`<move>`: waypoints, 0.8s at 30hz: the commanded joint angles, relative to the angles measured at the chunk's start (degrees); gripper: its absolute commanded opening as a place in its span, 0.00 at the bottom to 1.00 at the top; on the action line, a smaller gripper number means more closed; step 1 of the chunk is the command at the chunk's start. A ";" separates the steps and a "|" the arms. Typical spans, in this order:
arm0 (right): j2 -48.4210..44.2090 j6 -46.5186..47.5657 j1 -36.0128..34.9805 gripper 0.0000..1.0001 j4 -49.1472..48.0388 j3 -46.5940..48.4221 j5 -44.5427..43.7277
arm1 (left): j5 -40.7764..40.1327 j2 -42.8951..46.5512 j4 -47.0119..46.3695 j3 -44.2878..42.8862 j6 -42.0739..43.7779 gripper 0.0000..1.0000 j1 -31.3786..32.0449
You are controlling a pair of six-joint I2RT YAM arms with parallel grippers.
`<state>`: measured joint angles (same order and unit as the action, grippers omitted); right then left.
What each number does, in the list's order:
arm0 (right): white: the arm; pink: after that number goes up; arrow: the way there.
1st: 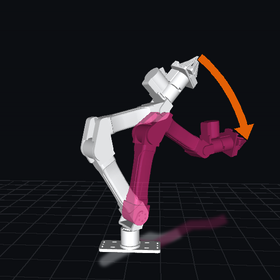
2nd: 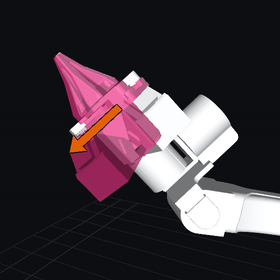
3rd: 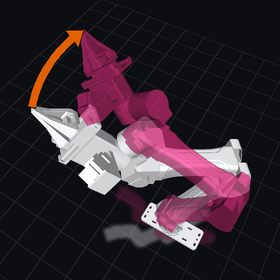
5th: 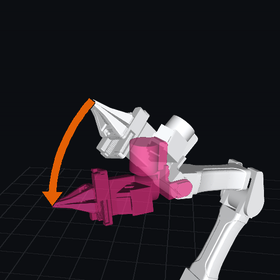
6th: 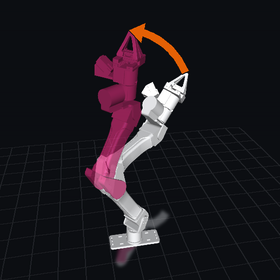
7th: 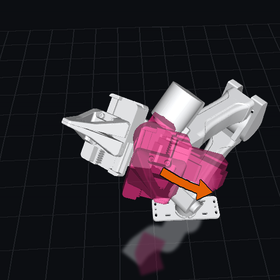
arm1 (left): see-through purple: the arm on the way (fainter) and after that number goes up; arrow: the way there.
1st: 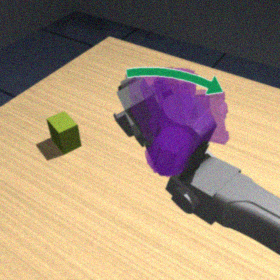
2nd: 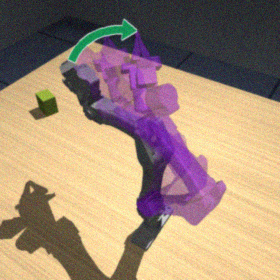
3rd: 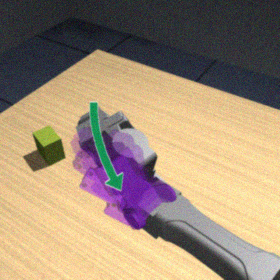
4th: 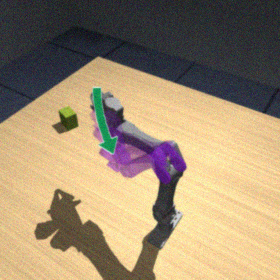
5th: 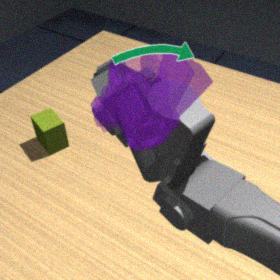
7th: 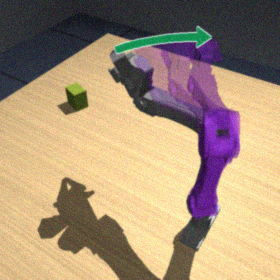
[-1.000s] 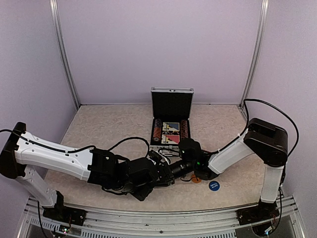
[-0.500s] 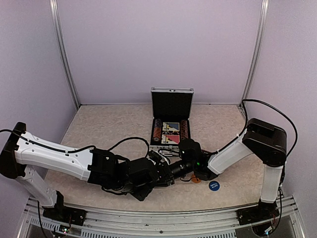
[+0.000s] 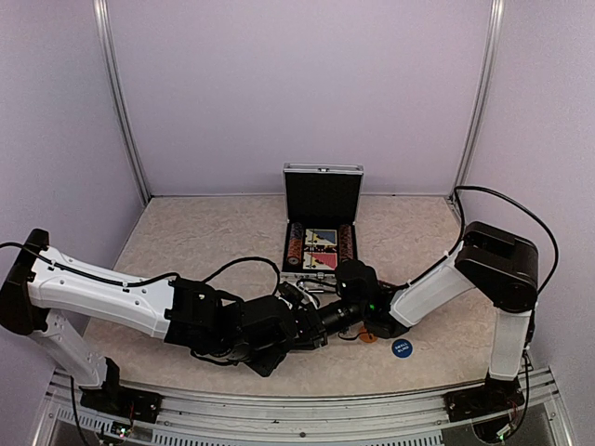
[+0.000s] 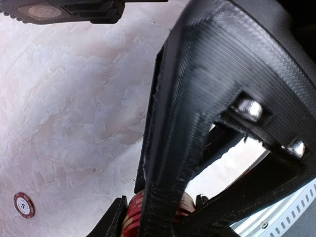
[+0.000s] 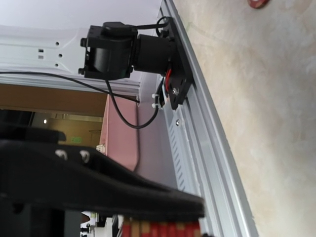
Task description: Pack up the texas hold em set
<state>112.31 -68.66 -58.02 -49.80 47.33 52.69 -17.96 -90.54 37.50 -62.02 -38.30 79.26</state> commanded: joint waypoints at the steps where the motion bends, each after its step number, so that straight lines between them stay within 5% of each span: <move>1: -0.43 2.70 -1.22 0.18 -1.45 1.50 2.64 | -0.06 1.17 -1.81 0.05 -0.37 0.26 0.01; 10: -0.67 3.05 -0.87 0.18 -0.40 2.01 2.42 | 0.03 1.84 -1.81 0.50 -0.46 0.48 0.01; 24: -1.09 4.41 -0.39 0.17 2.13 2.77 2.12 | 0.02 2.36 -1.68 0.18 -0.37 0.67 0.01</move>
<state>112.31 -65.58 -58.02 -47.66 48.27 53.69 -17.93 -89.71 36.42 -61.76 -38.74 79.22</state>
